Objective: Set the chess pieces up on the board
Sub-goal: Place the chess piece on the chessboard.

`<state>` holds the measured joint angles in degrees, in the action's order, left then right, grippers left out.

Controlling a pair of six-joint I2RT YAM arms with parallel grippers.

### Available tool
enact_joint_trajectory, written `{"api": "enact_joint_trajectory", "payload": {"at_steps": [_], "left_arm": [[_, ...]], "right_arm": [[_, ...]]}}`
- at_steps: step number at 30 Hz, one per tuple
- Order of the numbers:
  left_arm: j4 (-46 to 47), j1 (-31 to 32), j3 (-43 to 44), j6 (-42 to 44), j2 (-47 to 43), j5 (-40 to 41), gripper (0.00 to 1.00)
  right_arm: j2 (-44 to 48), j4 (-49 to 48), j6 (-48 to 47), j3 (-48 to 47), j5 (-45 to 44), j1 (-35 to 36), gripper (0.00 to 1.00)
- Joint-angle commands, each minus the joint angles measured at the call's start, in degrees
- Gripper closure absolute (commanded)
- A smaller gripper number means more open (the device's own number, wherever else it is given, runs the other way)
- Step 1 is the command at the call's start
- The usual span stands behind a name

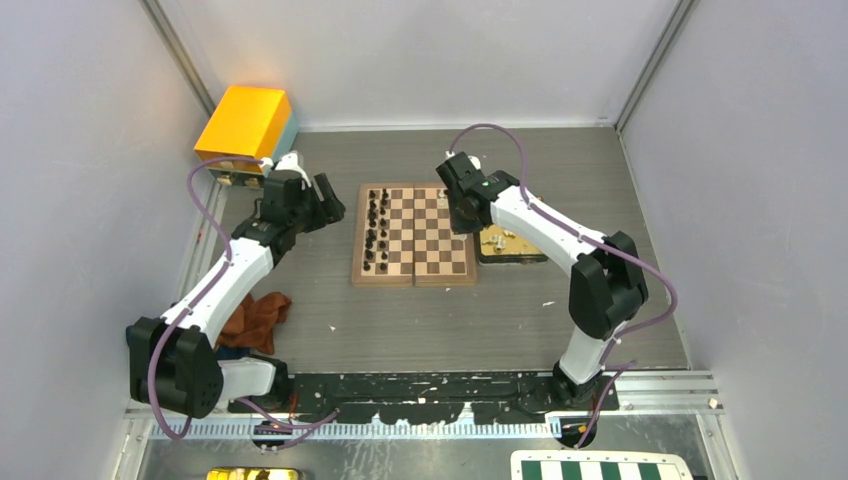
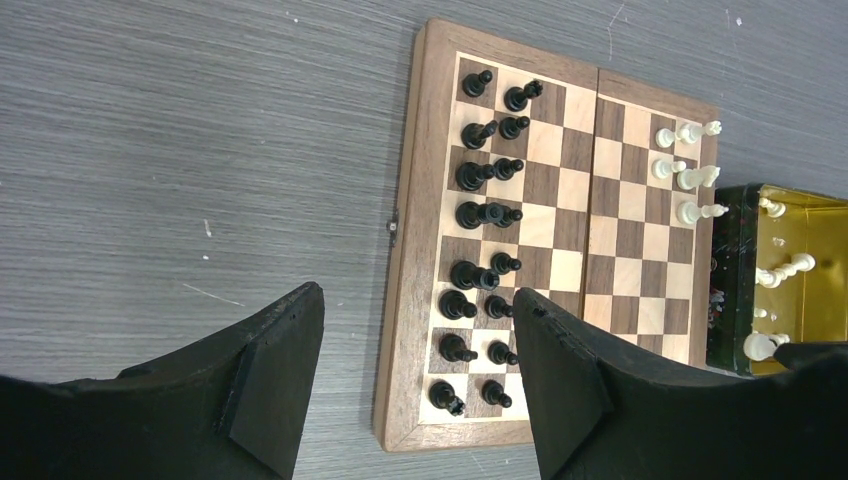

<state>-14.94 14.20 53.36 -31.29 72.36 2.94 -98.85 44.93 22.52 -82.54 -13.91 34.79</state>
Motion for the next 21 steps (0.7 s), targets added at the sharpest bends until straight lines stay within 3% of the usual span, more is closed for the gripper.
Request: {"api": "enact_joint_trajectory", "payload": {"at_steps": [1,21], "left_arm": [[0.9,0.1,2.2,-0.1,-1.4,-0.6,0.3],[1.8,0.1,2.1,0.6,-0.4,-0.9,0.3]], "right_arm": [[-2.0,-1.3,-1.0,-2.9,-0.8,0.8,0.99],[-8.0,-4.3,-0.3,-2.3,0.8,0.9,0.99]]}}
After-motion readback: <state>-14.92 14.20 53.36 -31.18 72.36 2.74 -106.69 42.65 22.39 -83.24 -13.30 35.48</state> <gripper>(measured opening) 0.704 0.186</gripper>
